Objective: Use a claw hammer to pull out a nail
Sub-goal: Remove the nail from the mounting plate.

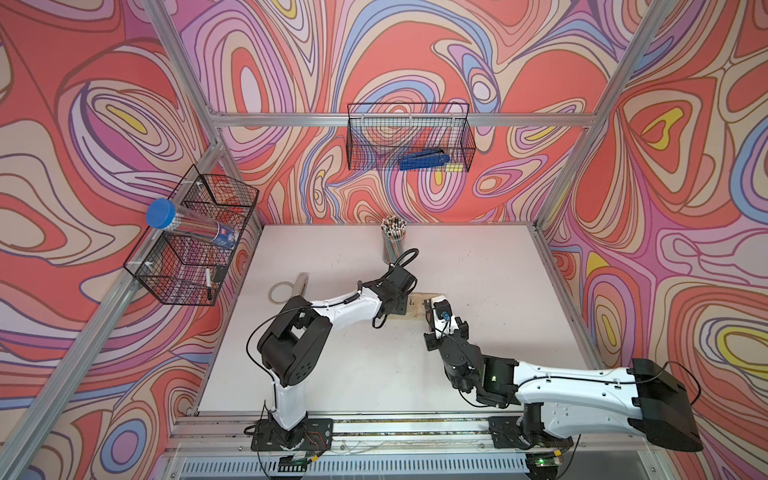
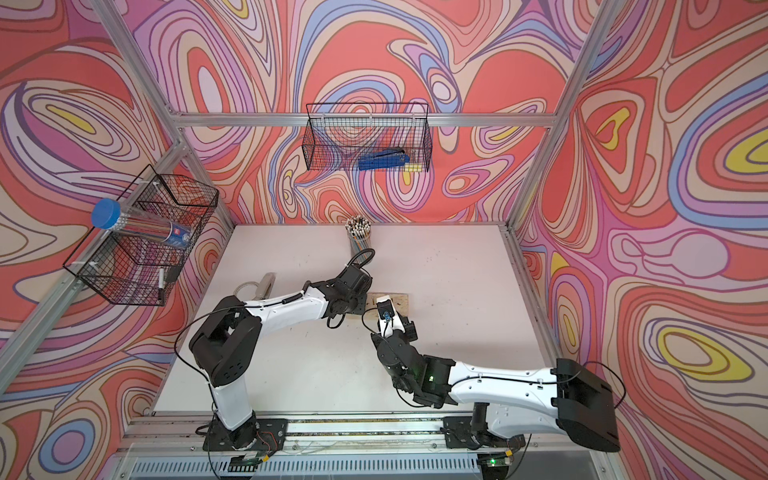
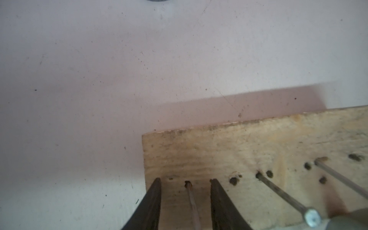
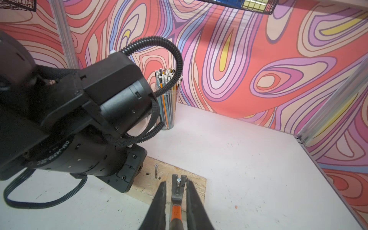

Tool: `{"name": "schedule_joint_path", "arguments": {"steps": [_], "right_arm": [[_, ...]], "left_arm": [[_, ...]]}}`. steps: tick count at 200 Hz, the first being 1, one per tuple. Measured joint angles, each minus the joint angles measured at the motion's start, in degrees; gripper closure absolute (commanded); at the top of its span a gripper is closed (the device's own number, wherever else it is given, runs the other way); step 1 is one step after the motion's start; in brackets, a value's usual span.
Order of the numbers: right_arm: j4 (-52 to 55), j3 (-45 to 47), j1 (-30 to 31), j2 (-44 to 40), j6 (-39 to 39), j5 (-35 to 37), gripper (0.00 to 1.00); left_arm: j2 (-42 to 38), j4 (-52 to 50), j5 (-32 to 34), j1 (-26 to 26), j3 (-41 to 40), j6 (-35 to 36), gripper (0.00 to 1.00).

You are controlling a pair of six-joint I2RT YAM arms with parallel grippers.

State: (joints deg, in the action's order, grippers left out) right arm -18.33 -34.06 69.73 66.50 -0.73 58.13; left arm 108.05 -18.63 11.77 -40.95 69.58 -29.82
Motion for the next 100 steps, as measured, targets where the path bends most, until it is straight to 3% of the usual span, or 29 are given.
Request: {"name": "schedule_joint_path", "arguments": {"steps": [100], "right_arm": [[-3.5, -0.3, 0.0, -5.3, 8.1, 0.5, 1.0]], "left_arm": [[0.0, 0.9, 0.3, 0.0, -0.4, 0.0, 0.59]]}}
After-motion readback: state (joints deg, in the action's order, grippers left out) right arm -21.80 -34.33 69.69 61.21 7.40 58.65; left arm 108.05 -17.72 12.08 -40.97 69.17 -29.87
